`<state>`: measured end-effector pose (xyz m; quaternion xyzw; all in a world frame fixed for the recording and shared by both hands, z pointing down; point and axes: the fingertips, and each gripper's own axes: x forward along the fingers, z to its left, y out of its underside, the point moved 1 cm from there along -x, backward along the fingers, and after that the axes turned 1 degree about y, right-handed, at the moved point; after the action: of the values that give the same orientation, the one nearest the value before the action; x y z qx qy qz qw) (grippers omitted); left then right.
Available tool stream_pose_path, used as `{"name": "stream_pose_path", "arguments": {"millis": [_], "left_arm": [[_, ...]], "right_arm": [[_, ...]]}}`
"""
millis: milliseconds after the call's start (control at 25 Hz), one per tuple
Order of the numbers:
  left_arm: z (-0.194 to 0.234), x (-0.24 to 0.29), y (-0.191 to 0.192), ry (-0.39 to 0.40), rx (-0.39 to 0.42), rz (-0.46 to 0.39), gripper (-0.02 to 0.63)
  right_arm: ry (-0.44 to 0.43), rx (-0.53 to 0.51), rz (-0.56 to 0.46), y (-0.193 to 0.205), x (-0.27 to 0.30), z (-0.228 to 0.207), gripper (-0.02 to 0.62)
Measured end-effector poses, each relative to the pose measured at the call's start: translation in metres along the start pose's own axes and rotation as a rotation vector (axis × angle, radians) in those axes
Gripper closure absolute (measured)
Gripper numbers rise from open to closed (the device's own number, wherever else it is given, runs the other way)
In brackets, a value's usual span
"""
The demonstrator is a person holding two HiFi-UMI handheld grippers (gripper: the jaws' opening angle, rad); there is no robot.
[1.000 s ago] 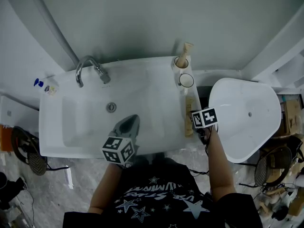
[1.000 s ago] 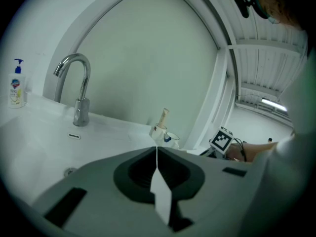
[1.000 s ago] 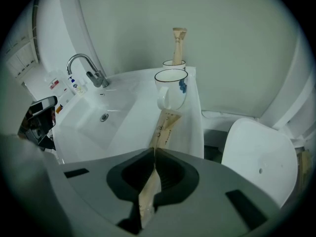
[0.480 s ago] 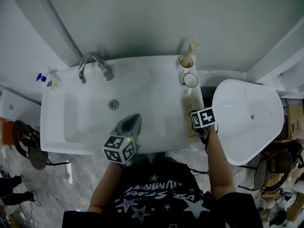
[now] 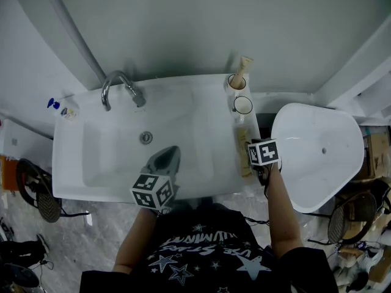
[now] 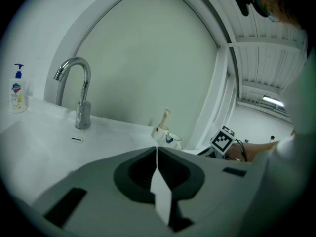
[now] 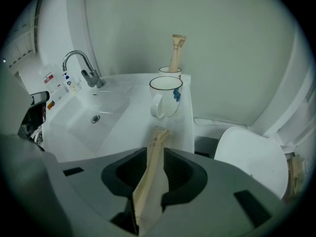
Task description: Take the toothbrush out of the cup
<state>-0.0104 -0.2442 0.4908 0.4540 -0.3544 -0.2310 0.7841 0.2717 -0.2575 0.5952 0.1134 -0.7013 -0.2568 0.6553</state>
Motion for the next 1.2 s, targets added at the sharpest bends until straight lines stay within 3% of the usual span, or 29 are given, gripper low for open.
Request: {"name": "stream_pose_path", "arguments": {"millis": [120, 360, 560, 800, 1200], "left_arm": [[0.001, 0.001, -0.005, 0.002, 0.002, -0.011, 0.586], [0.005, 0.005, -0.021, -0.003, 0.017, -0.04, 0.586], [0.015, 0.011, -0.04, -0.016, 0.029, -0.073, 0.586], [0.03, 0.018, -0.065, -0.047, 0.039, -0.115, 0.586], [0.051, 0.034, -0.086, -0.083, 0.04, -0.138, 0.586]], "right_arm": [[0.019, 0.013, -0.077, -0.017, -0.015, -0.007, 0.483], [0.018, 0.018, -0.389, -0.076, -0.052, -0.012, 0.568], [0.001, 0.011, -0.54, -0.12, -0.071, -0.009, 0.583], [0.027, 0.0, -0.638, -0.168, -0.071, -0.017, 0.581], [0.042, 0.026, -0.637, -0.218, -0.035, -0.032, 0.562]]}}
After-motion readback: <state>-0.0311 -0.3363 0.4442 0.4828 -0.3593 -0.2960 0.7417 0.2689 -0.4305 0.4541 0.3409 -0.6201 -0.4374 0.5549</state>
